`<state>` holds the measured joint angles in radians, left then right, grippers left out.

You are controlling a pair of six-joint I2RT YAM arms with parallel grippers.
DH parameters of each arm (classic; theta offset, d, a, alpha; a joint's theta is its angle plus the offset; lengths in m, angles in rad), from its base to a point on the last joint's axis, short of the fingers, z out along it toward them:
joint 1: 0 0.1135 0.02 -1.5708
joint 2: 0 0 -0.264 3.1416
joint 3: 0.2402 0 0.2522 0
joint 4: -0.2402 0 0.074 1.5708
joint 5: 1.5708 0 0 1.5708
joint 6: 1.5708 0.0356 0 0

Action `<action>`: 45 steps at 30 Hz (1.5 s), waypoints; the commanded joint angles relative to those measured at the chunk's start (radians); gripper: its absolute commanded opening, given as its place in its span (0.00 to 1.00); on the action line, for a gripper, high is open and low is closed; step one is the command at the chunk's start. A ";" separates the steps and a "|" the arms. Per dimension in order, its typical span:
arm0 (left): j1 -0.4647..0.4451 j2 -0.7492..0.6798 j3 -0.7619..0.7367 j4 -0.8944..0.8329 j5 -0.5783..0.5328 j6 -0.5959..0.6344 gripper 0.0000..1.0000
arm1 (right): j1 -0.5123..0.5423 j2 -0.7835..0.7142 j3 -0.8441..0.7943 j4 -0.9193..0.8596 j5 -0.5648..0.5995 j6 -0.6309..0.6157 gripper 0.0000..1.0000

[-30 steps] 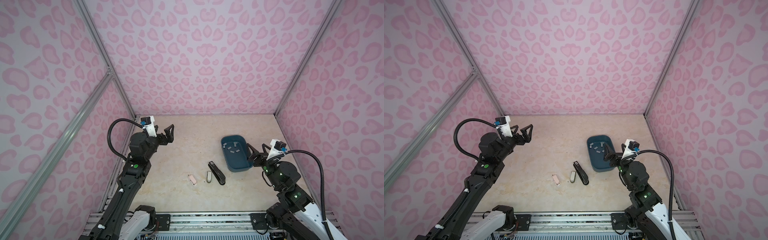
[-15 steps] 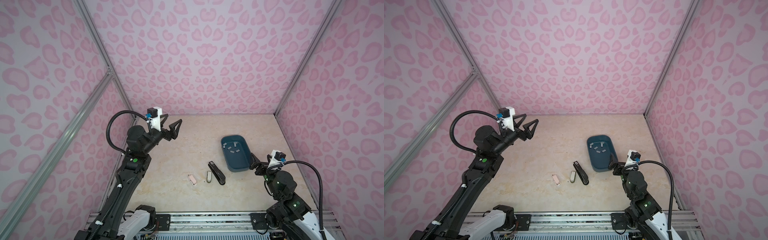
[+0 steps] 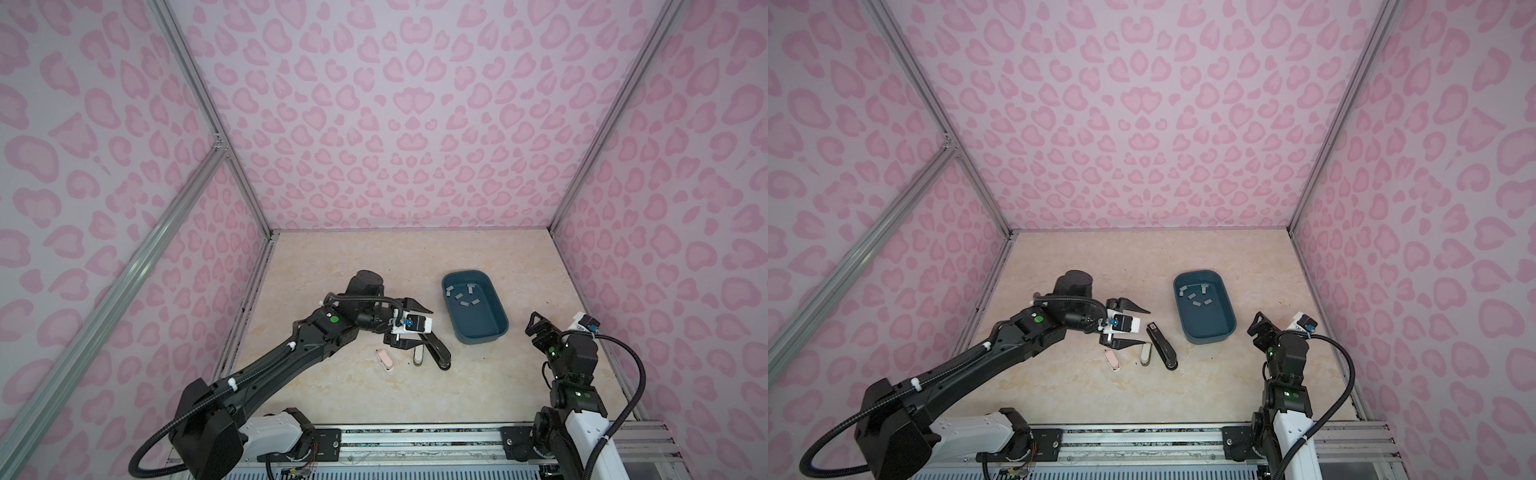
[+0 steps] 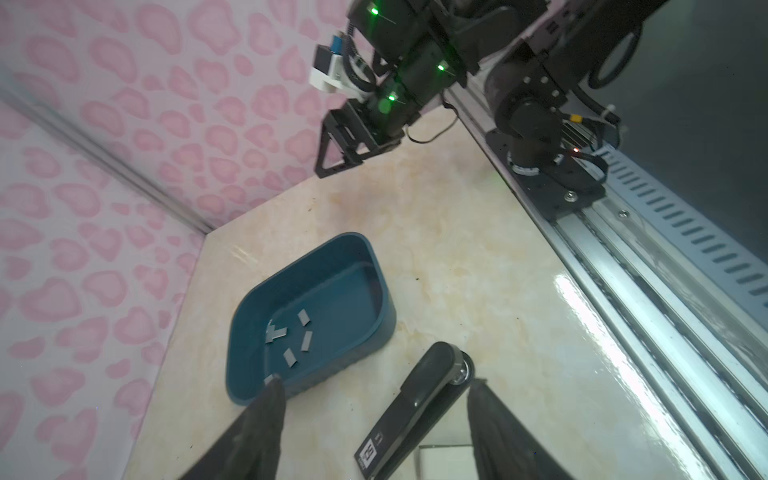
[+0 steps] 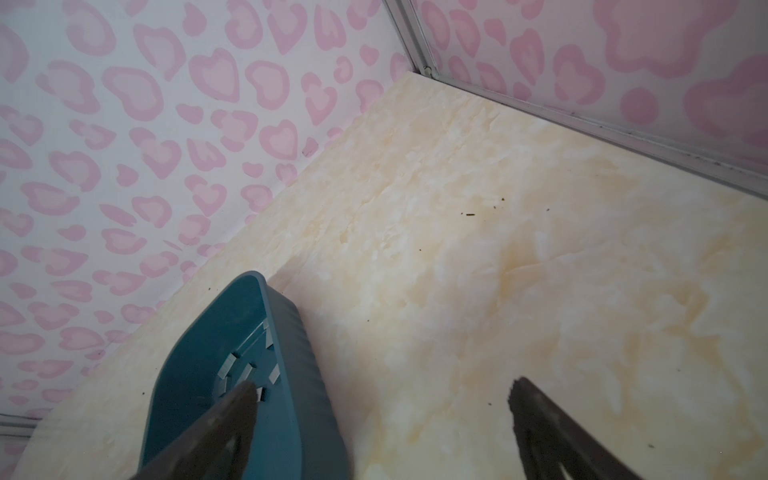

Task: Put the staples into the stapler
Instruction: 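Reach the left gripper to the black stapler and grasp its body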

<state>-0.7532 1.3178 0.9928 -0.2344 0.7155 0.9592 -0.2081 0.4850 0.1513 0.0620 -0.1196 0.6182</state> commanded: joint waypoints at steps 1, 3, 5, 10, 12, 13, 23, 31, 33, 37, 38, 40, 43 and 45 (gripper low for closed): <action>-0.046 0.114 0.062 -0.164 -0.098 0.167 0.65 | -0.001 -0.074 -0.037 -0.008 0.044 0.041 0.95; -0.058 0.188 0.104 -0.182 -0.097 0.187 0.65 | 0.000 -0.136 -0.101 0.019 0.066 0.060 0.95; -0.072 0.248 0.139 -0.192 -0.112 0.212 0.65 | 0.002 -0.211 -0.093 -0.039 0.077 0.050 0.94; -0.115 0.397 0.240 -0.243 -0.199 0.253 0.64 | 0.009 -0.413 -0.144 -0.102 0.112 0.056 0.95; -0.121 0.448 0.285 -0.280 -0.209 0.266 0.63 | 0.010 -0.467 -0.152 -0.129 0.113 0.056 0.96; -0.123 0.469 0.303 -0.295 -0.211 0.271 0.63 | 0.009 -0.479 -0.153 -0.136 0.115 0.057 0.96; -0.152 0.590 0.388 -0.397 -0.272 0.317 0.60 | 0.064 -0.160 -0.115 0.047 0.097 0.026 0.93; -0.169 0.655 0.438 -0.446 -0.299 0.332 0.55 | 0.187 0.012 -0.062 0.105 0.191 -0.023 0.93; -0.174 0.665 0.443 -0.449 -0.305 0.333 0.54 | 0.191 0.029 -0.056 0.111 0.192 -0.025 0.93; -0.182 0.681 0.459 -0.450 -0.306 0.337 0.47 | 0.194 0.038 -0.054 0.114 0.189 -0.028 0.93; -0.184 0.687 0.466 -0.455 -0.307 0.337 0.45 | 0.195 0.037 -0.054 0.114 0.191 -0.028 0.93; -0.186 0.701 0.482 -0.469 -0.313 0.340 0.42 | 0.195 0.029 -0.055 0.110 0.194 -0.029 0.93; -0.190 0.723 0.498 -0.486 -0.327 0.345 0.37 | 0.197 0.017 -0.058 0.107 0.196 -0.028 0.94; -0.190 0.734 0.503 -0.495 -0.337 0.348 0.37 | 0.197 0.014 -0.060 0.107 0.196 -0.028 0.94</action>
<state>-0.9428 2.0308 1.4834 -0.6796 0.4038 1.2915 -0.0132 0.5022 0.0948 0.1524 0.0635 0.5983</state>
